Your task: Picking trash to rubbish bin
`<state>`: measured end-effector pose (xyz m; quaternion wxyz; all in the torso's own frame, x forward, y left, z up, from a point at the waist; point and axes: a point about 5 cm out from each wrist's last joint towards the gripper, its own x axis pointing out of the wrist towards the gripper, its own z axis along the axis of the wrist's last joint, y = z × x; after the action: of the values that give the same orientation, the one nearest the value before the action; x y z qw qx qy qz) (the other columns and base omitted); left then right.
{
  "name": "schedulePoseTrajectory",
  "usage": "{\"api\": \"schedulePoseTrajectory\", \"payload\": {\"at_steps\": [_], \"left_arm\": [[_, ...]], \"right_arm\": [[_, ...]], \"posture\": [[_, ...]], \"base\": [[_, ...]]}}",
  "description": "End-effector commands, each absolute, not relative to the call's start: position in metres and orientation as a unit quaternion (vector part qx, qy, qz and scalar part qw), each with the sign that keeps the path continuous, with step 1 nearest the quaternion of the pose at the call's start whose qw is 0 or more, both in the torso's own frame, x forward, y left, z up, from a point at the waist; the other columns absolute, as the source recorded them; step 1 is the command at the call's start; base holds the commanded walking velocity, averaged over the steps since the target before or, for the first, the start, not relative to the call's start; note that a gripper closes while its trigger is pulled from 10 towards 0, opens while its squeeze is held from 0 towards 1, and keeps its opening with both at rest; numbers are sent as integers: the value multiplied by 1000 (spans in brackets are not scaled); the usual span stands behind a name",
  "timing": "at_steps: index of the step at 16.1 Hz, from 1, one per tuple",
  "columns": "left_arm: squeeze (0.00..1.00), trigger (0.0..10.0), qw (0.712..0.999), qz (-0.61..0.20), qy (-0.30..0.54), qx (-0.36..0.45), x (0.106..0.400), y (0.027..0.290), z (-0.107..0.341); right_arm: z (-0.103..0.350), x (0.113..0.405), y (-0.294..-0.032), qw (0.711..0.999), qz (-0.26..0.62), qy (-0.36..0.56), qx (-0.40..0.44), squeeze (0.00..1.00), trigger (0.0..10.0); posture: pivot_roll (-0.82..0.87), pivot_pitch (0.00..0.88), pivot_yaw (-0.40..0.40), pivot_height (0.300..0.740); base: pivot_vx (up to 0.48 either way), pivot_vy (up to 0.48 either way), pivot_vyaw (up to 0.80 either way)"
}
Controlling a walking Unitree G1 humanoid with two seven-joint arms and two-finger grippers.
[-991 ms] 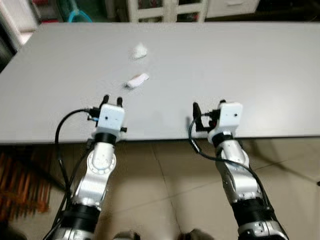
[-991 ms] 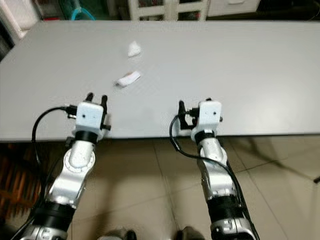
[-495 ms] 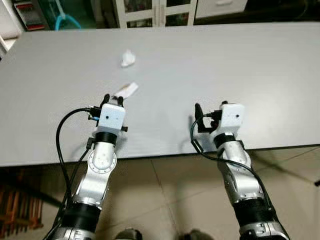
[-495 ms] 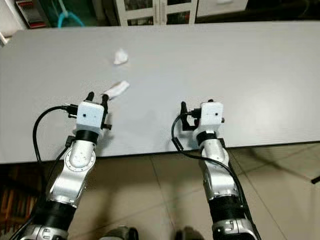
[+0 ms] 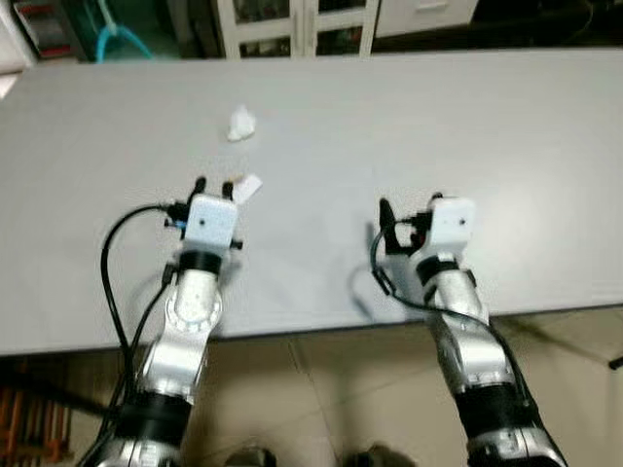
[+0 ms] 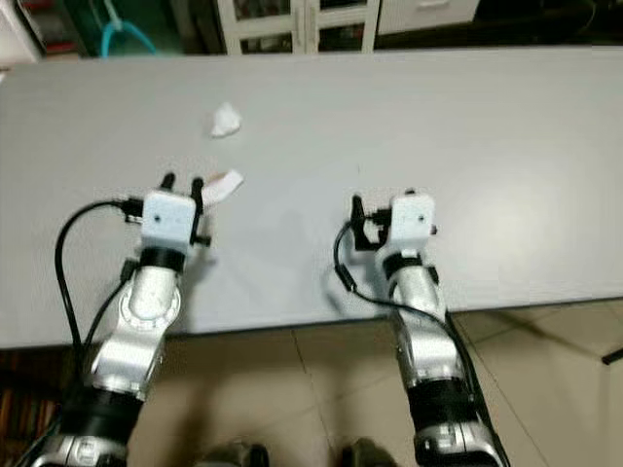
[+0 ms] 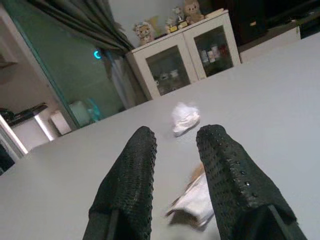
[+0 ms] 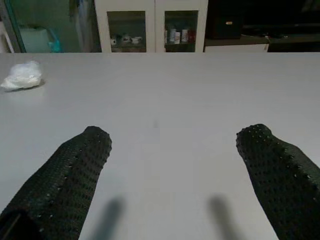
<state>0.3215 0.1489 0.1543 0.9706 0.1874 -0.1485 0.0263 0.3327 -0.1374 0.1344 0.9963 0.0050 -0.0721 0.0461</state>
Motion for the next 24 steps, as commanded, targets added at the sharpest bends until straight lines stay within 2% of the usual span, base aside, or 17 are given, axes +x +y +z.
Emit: {"api": "schedulePoseTrajectory", "payload": {"at_steps": [1,13,18,19,20,24], "left_arm": [[0,10000,970,22,-158,183,322,142,160],[0,10000,969,41,-162,180,323,149,164],[0,10000,972,41,-160,168,324,148,164],[31,10000,974,41,-155,160,325,149,164],[1000,10000,977,34,-150,149,327,150,164],[1000,10000,977,23,-149,151,334,156,169]], "right_arm": [[131,331,-146,998,34,-61,4,0,10000],[130,331,-145,998,35,-58,4,0,10000],[129,331,-145,998,35,-57,5,0,10000],[129,331,-144,998,36,-56,5,0,10000],[128,331,-143,998,37,-57,6,0,10000],[127,331,-141,998,40,-55,8,0,10000]], "posture": [[18,162,-4,740],[21,170,-7,740],[21,165,-4,740],[20,164,-3,740],[21,162,-1,740],[21,151,1,740]], "base": [[330,0,0],[319,0,0],[0,0,0],[0,0,0],[0,0,0],[0,0,0]]}}
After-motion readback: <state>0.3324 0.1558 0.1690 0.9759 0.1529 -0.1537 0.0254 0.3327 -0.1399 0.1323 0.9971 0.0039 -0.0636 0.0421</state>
